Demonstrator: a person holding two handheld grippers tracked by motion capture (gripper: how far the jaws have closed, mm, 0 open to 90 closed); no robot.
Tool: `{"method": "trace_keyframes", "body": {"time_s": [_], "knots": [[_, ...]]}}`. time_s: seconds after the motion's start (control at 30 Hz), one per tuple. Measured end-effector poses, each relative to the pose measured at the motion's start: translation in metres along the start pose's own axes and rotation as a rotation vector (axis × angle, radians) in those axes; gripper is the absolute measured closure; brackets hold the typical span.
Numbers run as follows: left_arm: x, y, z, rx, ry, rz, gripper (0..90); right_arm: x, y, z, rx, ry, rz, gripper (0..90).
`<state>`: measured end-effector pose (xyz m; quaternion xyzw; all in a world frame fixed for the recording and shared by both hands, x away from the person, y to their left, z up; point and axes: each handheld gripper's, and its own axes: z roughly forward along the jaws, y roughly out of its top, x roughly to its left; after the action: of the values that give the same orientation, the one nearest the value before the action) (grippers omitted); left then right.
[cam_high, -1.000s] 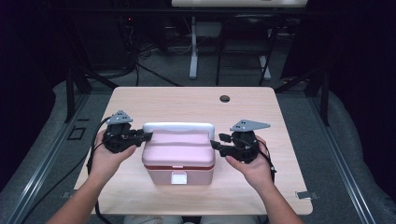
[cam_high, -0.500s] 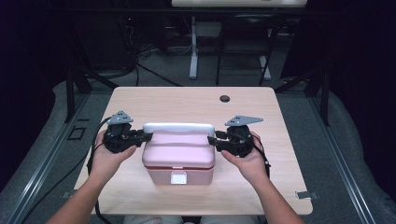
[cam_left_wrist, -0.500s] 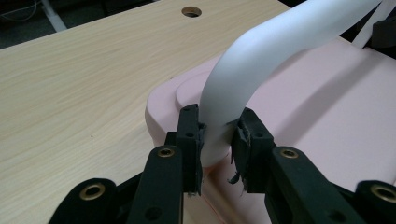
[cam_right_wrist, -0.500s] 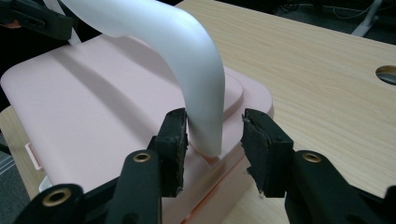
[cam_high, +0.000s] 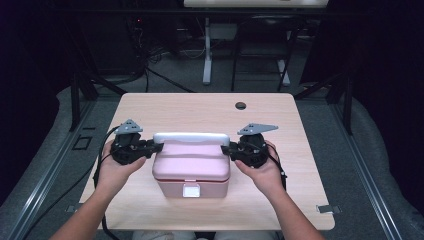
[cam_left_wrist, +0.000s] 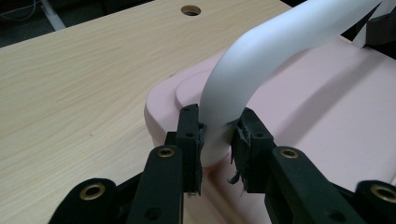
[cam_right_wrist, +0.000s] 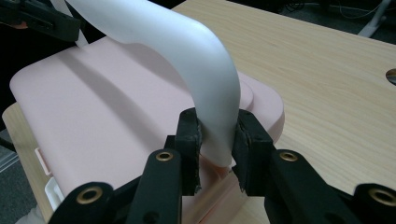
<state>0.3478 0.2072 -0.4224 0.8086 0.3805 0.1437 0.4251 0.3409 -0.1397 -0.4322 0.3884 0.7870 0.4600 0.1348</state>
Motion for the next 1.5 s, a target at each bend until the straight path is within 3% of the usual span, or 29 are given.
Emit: {"method": "trace_keyframes", "body": {"time_s": [0.27,0.77,1.1,1.3,1.5], "knots": [[-0.001,-0.004,-0.001,0.001,-0.007,-0.006,73.7,0.001,-0.001,-0.001,0.021,0.011,0.007,73.3],[-0.001,-0.001,-0.012,-0.019,-0.022,-0.015,73.3,0.006,0.004,-0.009,-0.007,0.031,0.018,73.6],[0.002,0.002,-0.023,-0.052,0.003,-0.016,66.8,0.002,0.009,-0.010,-0.008,0.044,0.043,74.0],[0.004,-0.003,-0.038,-0.064,0.022,-0.008,66.8,0.001,0.011,-0.011,-0.010,0.044,0.053,74.0],[0.009,-0.019,-0.049,-0.057,0.031,-0.009,70.9,-0.001,0.016,-0.015,-0.017,0.038,0.065,74.0]]}}
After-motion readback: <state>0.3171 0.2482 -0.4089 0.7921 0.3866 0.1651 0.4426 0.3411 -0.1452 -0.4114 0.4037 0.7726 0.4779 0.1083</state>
